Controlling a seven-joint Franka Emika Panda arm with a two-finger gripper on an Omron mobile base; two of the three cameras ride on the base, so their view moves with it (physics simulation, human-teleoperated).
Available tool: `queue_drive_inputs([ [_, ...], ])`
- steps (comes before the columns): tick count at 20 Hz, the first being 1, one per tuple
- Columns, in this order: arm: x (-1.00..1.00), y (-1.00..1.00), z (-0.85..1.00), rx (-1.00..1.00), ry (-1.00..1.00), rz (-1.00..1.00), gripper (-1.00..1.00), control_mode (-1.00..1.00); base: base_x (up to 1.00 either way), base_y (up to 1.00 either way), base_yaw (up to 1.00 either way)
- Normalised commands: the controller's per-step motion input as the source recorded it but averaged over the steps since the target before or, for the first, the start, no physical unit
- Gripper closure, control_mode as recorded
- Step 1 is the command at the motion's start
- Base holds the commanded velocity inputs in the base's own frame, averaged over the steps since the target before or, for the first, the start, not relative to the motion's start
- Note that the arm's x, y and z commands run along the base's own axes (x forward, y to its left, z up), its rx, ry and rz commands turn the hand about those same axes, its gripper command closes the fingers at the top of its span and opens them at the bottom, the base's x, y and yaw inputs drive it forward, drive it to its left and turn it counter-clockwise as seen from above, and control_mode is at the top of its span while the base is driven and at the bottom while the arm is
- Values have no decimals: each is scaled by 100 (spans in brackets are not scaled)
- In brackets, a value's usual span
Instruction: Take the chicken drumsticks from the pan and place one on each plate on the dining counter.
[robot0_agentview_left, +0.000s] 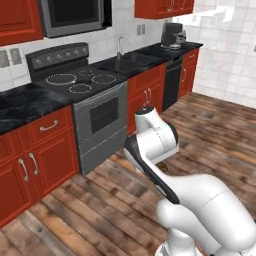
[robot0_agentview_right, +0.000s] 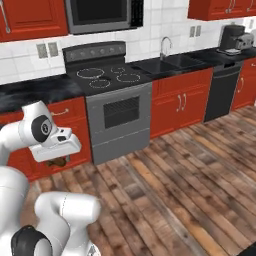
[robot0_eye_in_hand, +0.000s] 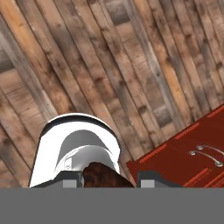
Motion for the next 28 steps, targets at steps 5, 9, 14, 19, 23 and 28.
queue_drive_inputs([
  [5, 0, 0, 0, 0, 0, 0, 100, 100, -100, 0, -24],
  [9, 0, 0, 0, 0, 0, 0, 100, 100, -100, 3, -26],
  [14, 0, 0, 0, 0, 0, 0, 100, 100, -100, 18, -25],
  [19, 0, 0, 0, 0, 0, 0, 100, 100, -100, 42, -25],
  [23, 0, 0, 0, 0, 0, 0, 100, 100, -100, 73, -24],
  [28, 0, 0, 0, 0, 0, 0, 100, 100, -100, 48, -22],
])
